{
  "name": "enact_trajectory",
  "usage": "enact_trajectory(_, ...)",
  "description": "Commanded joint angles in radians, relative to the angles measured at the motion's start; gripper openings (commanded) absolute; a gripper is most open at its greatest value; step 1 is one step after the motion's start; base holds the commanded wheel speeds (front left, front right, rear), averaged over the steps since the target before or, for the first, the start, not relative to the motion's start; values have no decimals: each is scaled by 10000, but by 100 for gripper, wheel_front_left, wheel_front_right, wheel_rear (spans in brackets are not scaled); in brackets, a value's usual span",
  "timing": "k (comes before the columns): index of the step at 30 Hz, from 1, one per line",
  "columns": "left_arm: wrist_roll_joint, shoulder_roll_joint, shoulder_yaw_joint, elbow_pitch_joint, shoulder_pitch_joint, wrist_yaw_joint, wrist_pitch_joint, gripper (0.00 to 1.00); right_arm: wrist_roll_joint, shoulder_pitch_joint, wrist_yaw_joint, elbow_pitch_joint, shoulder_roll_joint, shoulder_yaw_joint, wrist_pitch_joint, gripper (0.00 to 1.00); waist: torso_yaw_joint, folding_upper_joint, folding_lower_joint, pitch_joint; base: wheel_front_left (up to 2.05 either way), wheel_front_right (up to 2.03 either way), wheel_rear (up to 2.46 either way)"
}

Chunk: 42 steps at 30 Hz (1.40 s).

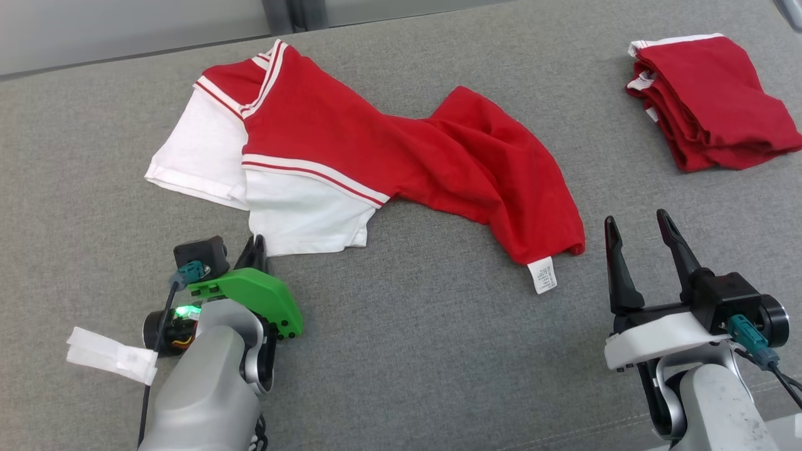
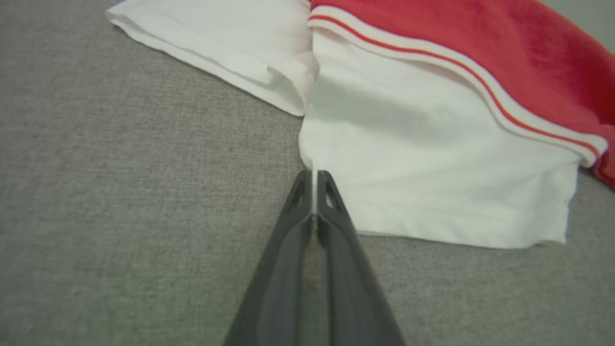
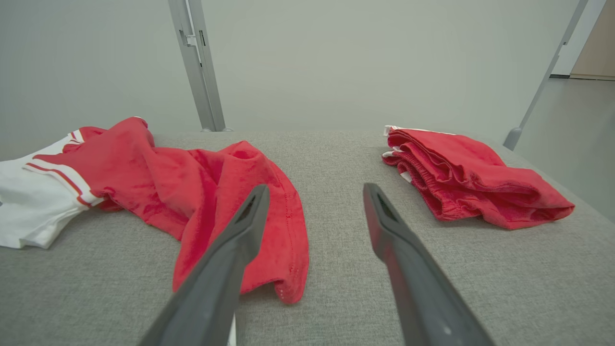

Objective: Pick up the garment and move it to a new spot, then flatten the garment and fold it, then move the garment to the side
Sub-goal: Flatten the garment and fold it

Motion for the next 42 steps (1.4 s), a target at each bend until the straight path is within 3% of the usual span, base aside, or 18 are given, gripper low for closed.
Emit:
enact_trajectory(1, -140, 34, -134, 155, -54, -118, 108, 0, -25, -125, -15, -34, -8, -20, -30, 100, 0, -1, 0, 6, 0, 0, 0)
enact_trajectory(7, -506, 28, -388, -203, -189, -275, -365, 0, -179, -46, -15, 98, -8, -217, -28, 100, 143, -1, 0, -67, 0, 0, 0)
enact_trajectory(14, -558, 293, 138, -1597, 595, -308, -704, 0, -403, 357, -15, 568, -10, -467, -30, 100, 543, -1, 0, -286, 0, 0, 0)
enact_trajectory(22, -240, 750, 1256, -4853, 2749, 201, -703, 0, -402, 670, -15, 1038, -8, -610, -30, 100, 938, -1, 0, -434, 0, 0, 0)
enact_trajectory(28, -263, 846, 1520, -6496, 4230, 564, -705, 0, -336, 606, -15, 1444, -11, -635, -28, 100, 1183, -1, 0, -498, 0, 0, 0)
enact_trajectory(34, -430, 949, 1915, -7622, 5199, 987, -699, 0, -441, 463, -15, 1956, -9, -798, -28, 100, 1526, -1, 0, -564, 0, 0, 0)
enact_trajectory(42, -447, 875, 1775, -8063, 5587, 1132, -561, 0, -444, 96, -15, 2893, -13, -633, -29, 100, 1997, -1, 0, -615, 0, 0, 0)
